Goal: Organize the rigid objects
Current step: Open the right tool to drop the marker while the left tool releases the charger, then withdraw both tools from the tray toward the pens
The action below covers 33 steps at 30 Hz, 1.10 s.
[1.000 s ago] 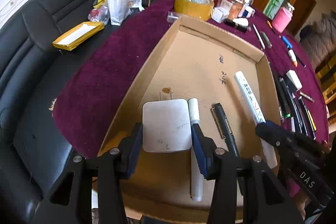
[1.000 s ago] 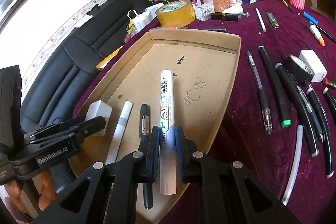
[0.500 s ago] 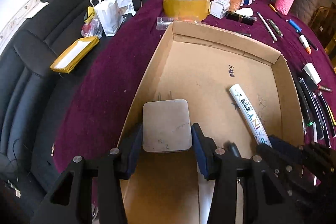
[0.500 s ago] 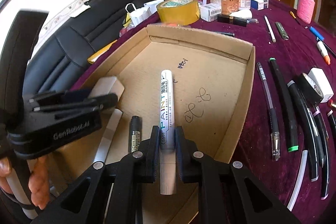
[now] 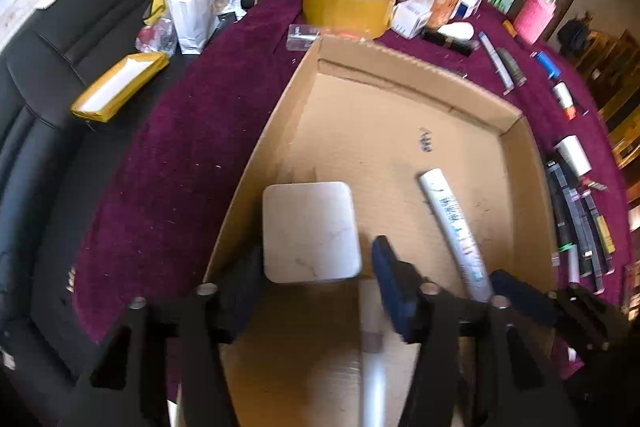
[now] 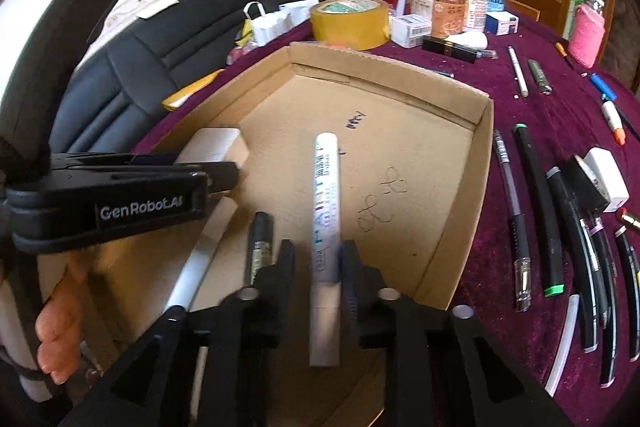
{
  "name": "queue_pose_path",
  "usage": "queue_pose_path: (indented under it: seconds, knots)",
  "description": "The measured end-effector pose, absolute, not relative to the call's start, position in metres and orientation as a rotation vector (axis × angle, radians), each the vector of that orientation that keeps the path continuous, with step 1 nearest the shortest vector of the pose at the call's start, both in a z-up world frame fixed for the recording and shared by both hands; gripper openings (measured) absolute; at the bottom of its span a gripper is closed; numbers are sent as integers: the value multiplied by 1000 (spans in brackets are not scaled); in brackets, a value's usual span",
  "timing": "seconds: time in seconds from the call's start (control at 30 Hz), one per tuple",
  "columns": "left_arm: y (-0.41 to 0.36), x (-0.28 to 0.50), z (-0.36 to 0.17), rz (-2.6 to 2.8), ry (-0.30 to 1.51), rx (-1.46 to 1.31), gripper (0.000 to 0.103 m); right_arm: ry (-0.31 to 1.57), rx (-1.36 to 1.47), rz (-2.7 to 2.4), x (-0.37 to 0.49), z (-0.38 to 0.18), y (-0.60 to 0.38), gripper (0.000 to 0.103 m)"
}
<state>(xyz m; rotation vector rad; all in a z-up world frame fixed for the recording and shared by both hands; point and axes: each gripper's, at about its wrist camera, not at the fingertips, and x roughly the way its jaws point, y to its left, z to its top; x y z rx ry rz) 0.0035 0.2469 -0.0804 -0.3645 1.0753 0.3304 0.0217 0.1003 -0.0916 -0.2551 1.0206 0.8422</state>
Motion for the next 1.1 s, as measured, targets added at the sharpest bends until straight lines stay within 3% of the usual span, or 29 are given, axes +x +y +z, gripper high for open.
queue_pose_path:
  seconds: [0.03, 0.13, 0.43, 1.1]
  knots:
    - [246, 1, -77, 333, 1061, -368, 65, 1021, -231, 851, 21, -89, 96, 42]
    - [235, -12, -58, 391, 1001, -335, 72, 1010, -152, 888, 17, -77, 77, 43]
    - [168, -40, -23, 437, 949, -258, 72, 980, 5, 907, 1, -53, -6, 43]
    - [0, -22, -41, 216, 1042, -111, 72, 995, 148, 708, 11, -70, -171, 42]
